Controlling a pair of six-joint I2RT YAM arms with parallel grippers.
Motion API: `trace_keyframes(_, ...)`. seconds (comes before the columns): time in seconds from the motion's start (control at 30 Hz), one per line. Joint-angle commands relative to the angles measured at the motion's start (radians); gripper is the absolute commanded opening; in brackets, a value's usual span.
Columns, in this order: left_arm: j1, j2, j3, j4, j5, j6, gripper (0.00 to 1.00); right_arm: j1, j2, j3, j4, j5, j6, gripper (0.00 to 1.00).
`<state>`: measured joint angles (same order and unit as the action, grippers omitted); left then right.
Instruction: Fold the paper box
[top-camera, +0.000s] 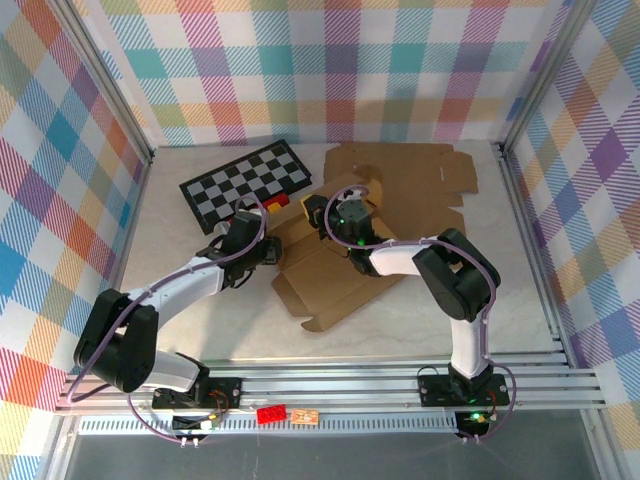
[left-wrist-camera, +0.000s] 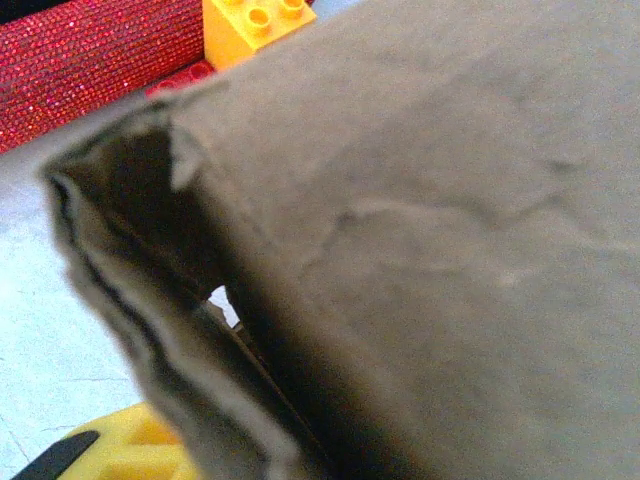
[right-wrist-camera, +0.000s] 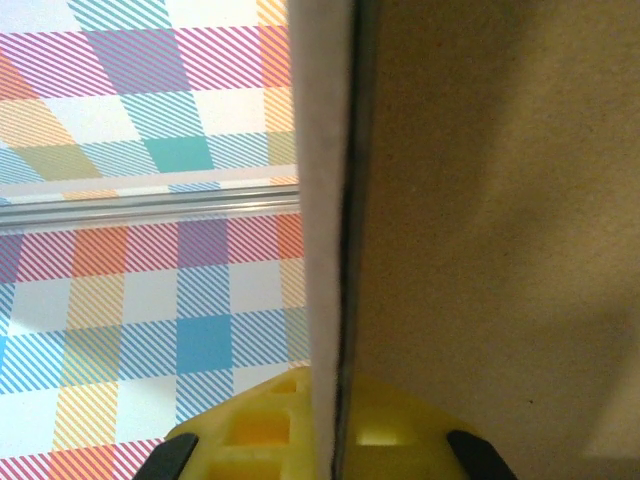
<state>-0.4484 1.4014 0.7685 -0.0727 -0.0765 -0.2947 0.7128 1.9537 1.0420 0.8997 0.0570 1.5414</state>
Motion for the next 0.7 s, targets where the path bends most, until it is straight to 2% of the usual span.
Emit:
trace_keyframes(0.0, -0.013, 0.024, -0.029, 0.05, -0.073, -0.056, 0.36, 0.025, -0.005, -0.002, -0.022, -0.019, 0.033, 0.0)
trace_keyframes(0.37, -0.085, 0.111, 0.014, 0.065, -0.208, -0.12, 0.35, 0.031, -0.009, 0.003, -0.051, -0.011, 0.054, 0.0)
trace_keyframes(0.57, -0.102, 0.153, 0.035, 0.06, -0.255, -0.154, 0.25, 0.031, -0.012, 0.007, -0.06, -0.011, 0.059, 0.0)
trace_keyframes(0.67, -0.112, 0.167, 0.048, 0.037, -0.294, -0.18, 0.14, 0.031, -0.015, 0.008, -0.069, -0.011, 0.066, 0.0)
